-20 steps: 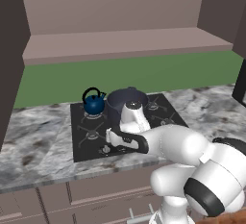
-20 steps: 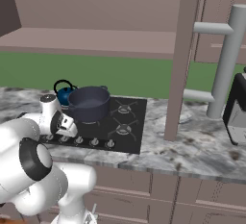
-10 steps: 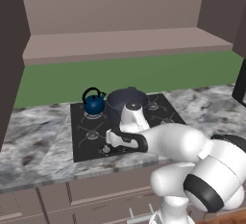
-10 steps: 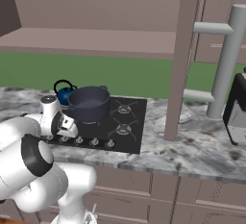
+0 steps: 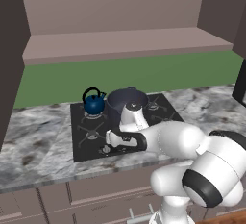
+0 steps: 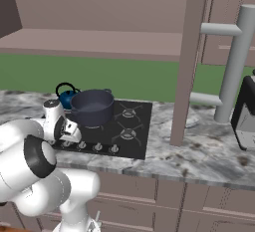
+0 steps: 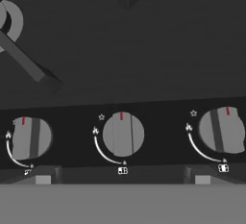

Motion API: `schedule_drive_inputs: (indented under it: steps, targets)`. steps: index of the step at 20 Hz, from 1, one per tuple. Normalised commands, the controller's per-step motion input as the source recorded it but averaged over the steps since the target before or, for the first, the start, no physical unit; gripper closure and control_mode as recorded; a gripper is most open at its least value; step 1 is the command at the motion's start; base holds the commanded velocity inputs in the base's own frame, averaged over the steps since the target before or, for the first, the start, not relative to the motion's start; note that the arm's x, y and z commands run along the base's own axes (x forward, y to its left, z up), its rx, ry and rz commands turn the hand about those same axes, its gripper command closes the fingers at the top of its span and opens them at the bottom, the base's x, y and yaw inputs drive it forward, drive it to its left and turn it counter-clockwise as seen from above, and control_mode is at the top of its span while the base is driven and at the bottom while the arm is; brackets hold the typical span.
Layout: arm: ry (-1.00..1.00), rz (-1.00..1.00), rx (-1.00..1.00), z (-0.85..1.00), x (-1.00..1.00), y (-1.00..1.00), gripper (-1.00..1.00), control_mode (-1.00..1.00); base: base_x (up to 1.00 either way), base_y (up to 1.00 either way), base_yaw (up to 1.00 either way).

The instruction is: Pick the kettle from the cabinet and place it on a stove burner. Then pick the pot from the counter and place it on another stove burner. Finally, turn both burners on.

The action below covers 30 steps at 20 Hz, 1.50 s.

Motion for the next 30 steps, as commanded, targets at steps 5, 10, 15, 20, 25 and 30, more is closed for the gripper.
schedule_drive_inputs:
  steps: [5, 10, 15, 20, 25, 30]
  targets:
    - [0.0, 0.02, 0.0, -0.04, 0.06, 0.0, -1.0, -1.0, 0.0, 0.0, 0.0]
    - [0.0, 0.02, 0.0, -0.04, 0.04, 0.0, -1.0, -1.0, 0.0, 0.0, 0.0]
    - [0.0, 0.01, 0.0, -0.07, 0.09, 0.0, -1.0, -1.0, 0.0, 0.0, 0.0]
    - [0.0, 0.0, 0.0, -0.07, 0.05, 0.01, -1.0, -1.0, 0.0, 0.0, 0.0]
    - [0.0, 0.0, 0.0, -0.02, 0.0, 0.01, -1.0, -1.0, 0.0, 0.0, 0.0]
    - [0.0, 0.0, 0.0, 0.0, 0.0, 0.0, -1.0, -1.0, 0.0, 0.0, 0.0]
